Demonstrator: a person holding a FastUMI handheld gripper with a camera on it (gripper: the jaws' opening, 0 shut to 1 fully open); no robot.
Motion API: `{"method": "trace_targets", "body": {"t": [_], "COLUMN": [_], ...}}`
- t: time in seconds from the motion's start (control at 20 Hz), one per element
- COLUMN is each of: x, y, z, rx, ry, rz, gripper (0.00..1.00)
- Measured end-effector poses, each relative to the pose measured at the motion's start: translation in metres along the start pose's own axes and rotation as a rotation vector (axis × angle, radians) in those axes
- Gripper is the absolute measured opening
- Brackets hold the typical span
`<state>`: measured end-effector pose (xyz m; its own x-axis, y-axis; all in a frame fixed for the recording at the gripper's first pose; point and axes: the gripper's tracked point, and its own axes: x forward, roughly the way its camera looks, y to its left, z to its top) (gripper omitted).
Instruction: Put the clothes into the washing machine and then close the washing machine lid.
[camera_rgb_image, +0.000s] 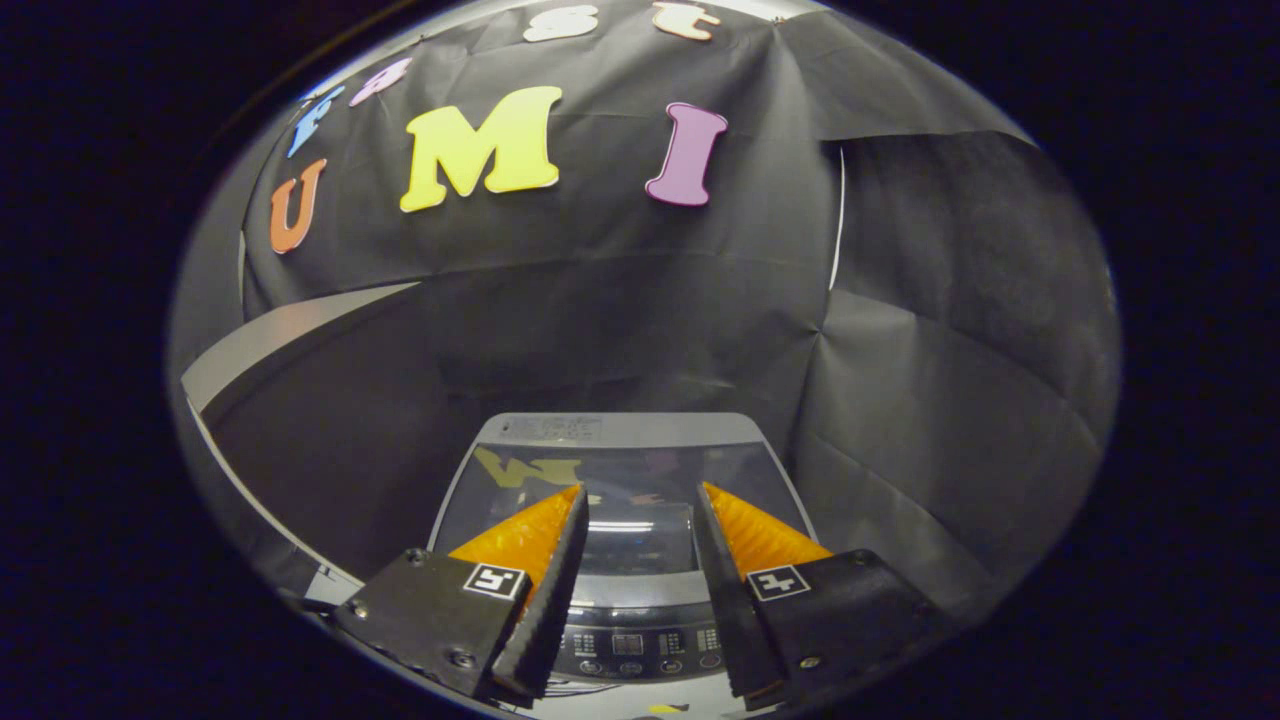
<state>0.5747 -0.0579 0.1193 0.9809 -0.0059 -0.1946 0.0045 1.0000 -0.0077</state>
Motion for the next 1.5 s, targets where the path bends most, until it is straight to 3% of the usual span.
{"method": "trace_targets", "body": {"t": [0.2, 0.6, 0.95, 1.15, 1.5], "x": [-0.07, -0.235, -0.36, -0.406, -0.428], "y": [0.011, 0.028, 0.03, 0.026, 0.018], "z": [-0.026, -0.043, -0.077, -0.087, -0.099], "rx": [-0.061, -0.056, -0.024, 0.01, 0.006], "ry": [-0.047, -0.17, -0.189, -0.22, -0.24], "rz": [0.029, 0.013, 0.023, 0.013, -0.018], "gripper": [0.67, 0.67, 0.91, 0.92, 0.94]}}
